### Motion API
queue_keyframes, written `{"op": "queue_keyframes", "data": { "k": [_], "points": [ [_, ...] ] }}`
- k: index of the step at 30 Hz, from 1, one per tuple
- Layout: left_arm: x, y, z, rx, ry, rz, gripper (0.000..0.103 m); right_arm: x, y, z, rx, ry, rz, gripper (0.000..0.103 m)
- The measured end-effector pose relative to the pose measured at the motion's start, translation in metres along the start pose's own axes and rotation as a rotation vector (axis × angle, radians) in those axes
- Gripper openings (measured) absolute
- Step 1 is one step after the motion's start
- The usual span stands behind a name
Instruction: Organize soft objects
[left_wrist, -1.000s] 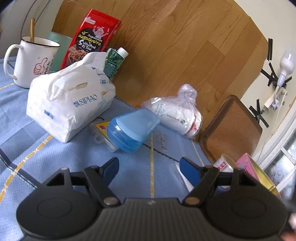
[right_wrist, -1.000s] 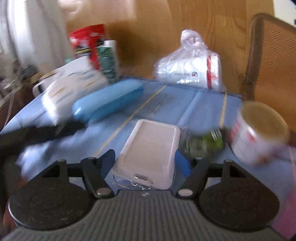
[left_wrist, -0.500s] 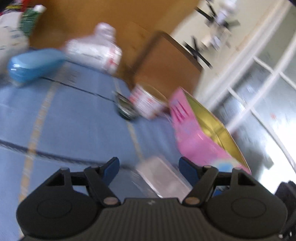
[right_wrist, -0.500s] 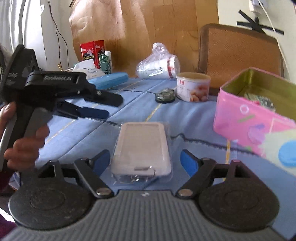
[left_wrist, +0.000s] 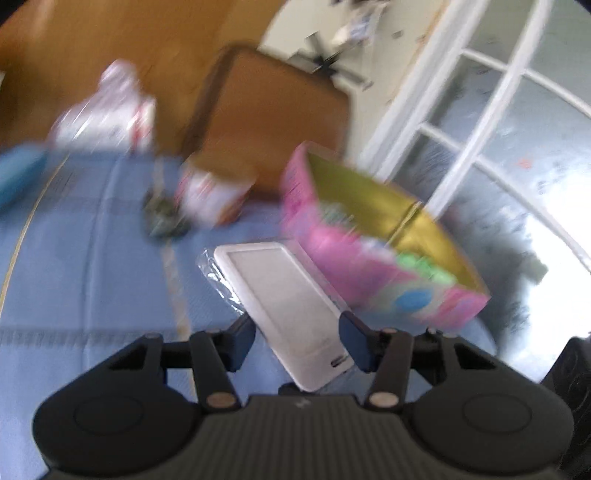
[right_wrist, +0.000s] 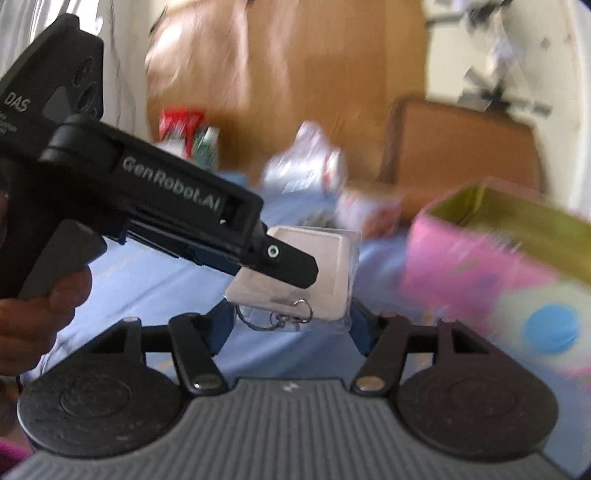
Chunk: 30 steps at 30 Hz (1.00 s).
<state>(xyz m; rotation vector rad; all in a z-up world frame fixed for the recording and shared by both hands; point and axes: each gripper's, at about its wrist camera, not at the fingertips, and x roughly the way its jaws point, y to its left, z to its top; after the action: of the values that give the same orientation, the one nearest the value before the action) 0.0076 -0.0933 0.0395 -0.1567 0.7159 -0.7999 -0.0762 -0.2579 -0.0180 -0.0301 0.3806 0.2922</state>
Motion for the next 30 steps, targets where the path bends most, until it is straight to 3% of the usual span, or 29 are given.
{"op": "queue_keyframes", "data": {
  "k": [4,10,12,15,17,19,24,28,30],
  "points": [
    [0.023,-0.041,0.034,0.12,-0.042,-0.044,0.05,-0.019,-0.03,0.017,0.046,-0.125,-0.117,0.066],
    [0.087,-0.104,0.064,0.209,-0.016,-0.141,0.051,-0.034,-0.095,0.024,0.169,-0.178,-0.292,0.067],
    [0.109,-0.121,0.067,0.251,-0.024,-0.116,0.066,-0.03,-0.11,0.027,0.199,-0.185,-0.365,0.067],
    [0.132,-0.128,0.068,0.255,-0.031,-0.038,0.066,-0.004,-0.136,0.028,0.182,-0.153,-0.524,0.074],
    [0.13,-0.117,0.066,0.201,-0.015,-0.053,0.066,0.007,-0.154,0.023,0.206,-0.096,-0.616,0.078],
    [0.115,-0.101,0.06,0.18,-0.027,-0.074,0.066,-0.004,-0.166,0.015,0.289,-0.124,-0.582,0.078],
    [0.065,-0.036,0.044,0.107,-0.086,-0.007,0.067,-0.028,-0.156,0.008,0.327,-0.225,-0.557,0.072],
    [0.029,0.027,0.03,0.016,-0.122,0.149,0.067,-0.029,-0.132,0.021,0.316,-0.253,-0.447,0.049],
    [0.013,0.059,0.021,-0.023,-0.134,0.253,0.067,-0.026,-0.113,0.031,0.284,-0.25,-0.357,0.044]
  ]
}}
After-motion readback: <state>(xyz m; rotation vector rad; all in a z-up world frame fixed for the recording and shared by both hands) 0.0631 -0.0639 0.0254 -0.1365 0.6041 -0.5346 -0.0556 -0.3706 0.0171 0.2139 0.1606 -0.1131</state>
